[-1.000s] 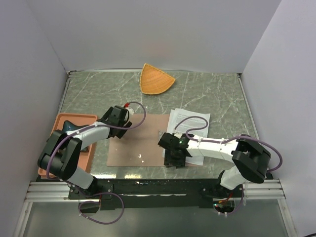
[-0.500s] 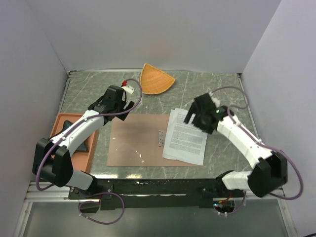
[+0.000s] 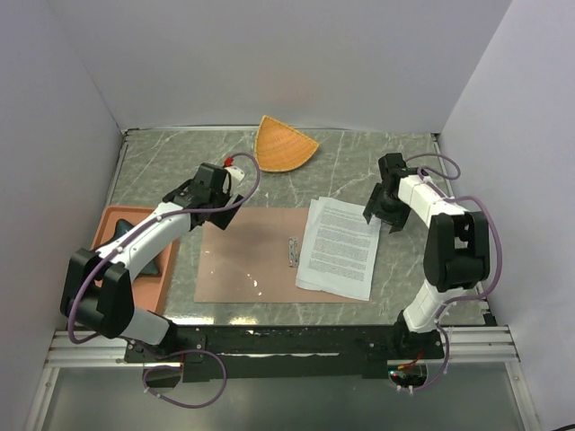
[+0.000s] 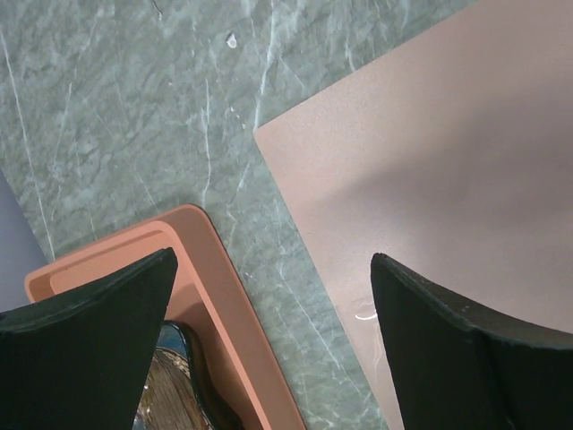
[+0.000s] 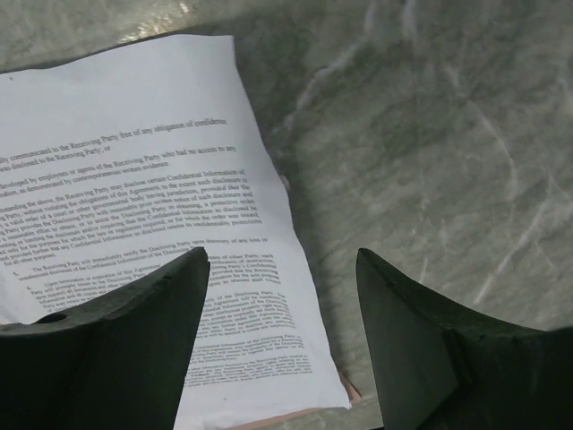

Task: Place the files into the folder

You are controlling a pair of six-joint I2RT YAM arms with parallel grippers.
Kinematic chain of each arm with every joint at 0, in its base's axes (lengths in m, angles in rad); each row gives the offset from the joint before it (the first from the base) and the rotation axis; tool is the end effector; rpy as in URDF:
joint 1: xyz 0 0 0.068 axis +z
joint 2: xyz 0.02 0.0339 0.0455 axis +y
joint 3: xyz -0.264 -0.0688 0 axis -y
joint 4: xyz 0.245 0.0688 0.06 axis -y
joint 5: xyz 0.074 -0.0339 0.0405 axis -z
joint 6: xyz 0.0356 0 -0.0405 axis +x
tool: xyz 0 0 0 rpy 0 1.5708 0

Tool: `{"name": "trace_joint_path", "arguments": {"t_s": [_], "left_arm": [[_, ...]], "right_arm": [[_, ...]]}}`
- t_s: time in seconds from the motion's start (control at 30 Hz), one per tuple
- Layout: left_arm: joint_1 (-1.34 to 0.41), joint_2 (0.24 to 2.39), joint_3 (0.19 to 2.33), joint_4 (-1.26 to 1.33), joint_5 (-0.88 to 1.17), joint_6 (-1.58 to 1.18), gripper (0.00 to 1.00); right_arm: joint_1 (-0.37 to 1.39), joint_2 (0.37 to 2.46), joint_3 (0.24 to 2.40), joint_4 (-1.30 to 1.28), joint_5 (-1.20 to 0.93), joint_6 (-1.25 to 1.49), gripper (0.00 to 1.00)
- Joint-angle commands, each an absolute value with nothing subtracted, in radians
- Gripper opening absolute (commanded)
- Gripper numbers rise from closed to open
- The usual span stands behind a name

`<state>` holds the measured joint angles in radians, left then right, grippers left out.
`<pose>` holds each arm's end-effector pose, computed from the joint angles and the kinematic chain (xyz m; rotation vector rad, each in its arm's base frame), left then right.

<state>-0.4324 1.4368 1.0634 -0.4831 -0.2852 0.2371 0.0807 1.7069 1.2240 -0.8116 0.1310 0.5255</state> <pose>0.2817 -0.1190 0.2599 0.6653 2.3030 0.2550 0.3298 0.0220 0.2093 0.6514 2.7631 -0.0599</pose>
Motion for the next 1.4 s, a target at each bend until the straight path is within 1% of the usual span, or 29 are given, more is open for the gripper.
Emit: {"name": "trace_joint_path", "arguments": {"t_s": [0.0,0.1,0.13,0.4,0.63,0.7,0.73,0.77,0.8,0.9,1.0,1.1,1.27,1.37], "left_arm": [[-0.43,1.431,1.043,-0.459,-0.294,0.213,0.97],[-0.43,1.419,1.028,-0.449,-0.307,0.218,0.98],[-0.43,1.414,1.025,-0.448,-0.308,0.221,0.98],[-0.43,1.399,1.005,-0.436,-0.325,0.225,0.99],[-0.43,1.396,0.999,-0.433,-0.327,0.225,0.97],[-0.43,1.396,0.999,-0.431,-0.328,0.224,0.96],[-0.43,1.396,0.999,-0.431,-0.328,0.225,0.96],[-0.43,1.396,1.0,-0.431,-0.327,0.224,0.96],[-0.43,1.396,1.0,-0.433,-0.327,0.222,0.96],[-0.43,1.394,1.0,-0.433,-0.322,0.219,0.96],[-0.43,1.393,0.994,-0.431,-0.322,0.219,0.96],[-0.428,1.396,0.991,-0.43,-0.325,0.219,0.96],[-0.43,1.396,0.997,-0.439,-0.321,0.213,0.96],[-0.43,1.394,1.012,-0.456,-0.305,0.203,0.97]], "right_arm": [[0.08,1.742,1.276,-0.776,0.097,0.474,0.73],[0.069,1.785,1.281,-0.772,0.094,0.463,0.7],[0.066,1.79,1.27,-0.762,0.092,0.46,0.67],[0.048,1.855,1.25,-0.735,0.072,0.446,0.51],[0.046,1.813,1.21,-0.709,0.061,0.449,0.33],[0.045,1.798,1.2,-0.703,0.06,0.451,0.29],[0.044,1.787,1.2,-0.703,0.055,0.453,0.24],[0.044,1.783,1.198,-0.704,0.054,0.454,0.22],[0.046,1.778,1.2,-0.706,0.052,0.453,0.17],[0.046,1.749,1.192,-0.71,0.052,0.454,0.11],[0.049,1.703,1.18,-0.71,0.054,0.451,0.08],[0.058,1.655,1.17,-0.716,0.04,0.448,0.0],[0.106,1.508,1.157,-0.701,-0.015,0.442,0.0],[0.181,1.384,1.14,-0.632,-0.096,0.419,0.0]]}}
